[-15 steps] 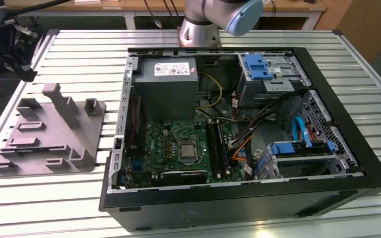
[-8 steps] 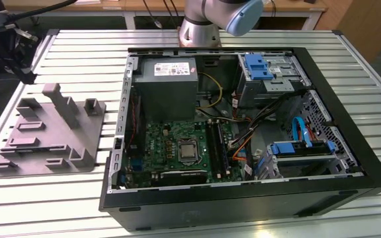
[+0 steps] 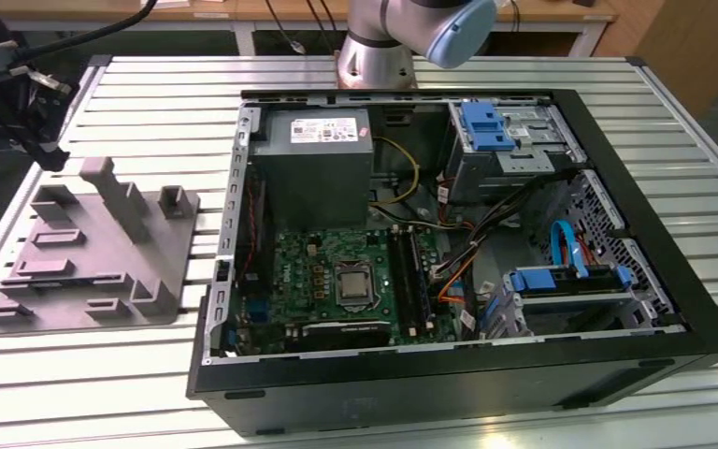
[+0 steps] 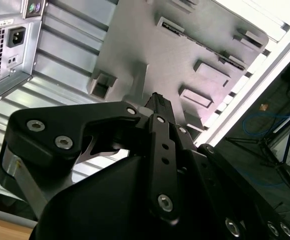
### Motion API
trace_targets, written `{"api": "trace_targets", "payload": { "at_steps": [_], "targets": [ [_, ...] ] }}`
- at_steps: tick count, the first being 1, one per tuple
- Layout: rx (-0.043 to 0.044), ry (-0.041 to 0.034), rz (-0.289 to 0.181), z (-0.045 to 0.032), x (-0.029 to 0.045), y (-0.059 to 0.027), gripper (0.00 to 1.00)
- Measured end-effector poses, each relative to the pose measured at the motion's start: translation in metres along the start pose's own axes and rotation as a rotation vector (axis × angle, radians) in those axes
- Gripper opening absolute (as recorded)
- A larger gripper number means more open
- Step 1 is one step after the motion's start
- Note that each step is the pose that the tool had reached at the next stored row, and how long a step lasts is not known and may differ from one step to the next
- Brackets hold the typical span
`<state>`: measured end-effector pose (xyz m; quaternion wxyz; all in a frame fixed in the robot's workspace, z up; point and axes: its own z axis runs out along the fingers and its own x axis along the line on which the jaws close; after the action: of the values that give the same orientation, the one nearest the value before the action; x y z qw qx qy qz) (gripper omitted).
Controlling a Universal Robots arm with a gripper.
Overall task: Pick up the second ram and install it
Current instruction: 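Reach for the second ram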
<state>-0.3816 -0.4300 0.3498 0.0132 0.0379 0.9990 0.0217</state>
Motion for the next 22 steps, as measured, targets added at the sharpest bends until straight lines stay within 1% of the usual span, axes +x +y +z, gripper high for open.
{"api": "trace_targets", "payload": {
  "at_steps": [6, 15, 22],
  "targets": [
    [0.0001, 0.0, 0.0, 0.0044, 0.0077, -0.0073, 0.1],
    [0.0, -0.0001, 0.0, 0.0085, 0.0201, -0.013, 0.1],
    [0.0001, 0.0, 0.0, 0.0113, 0.0292, -0.0154, 0.1]
  ]
}}
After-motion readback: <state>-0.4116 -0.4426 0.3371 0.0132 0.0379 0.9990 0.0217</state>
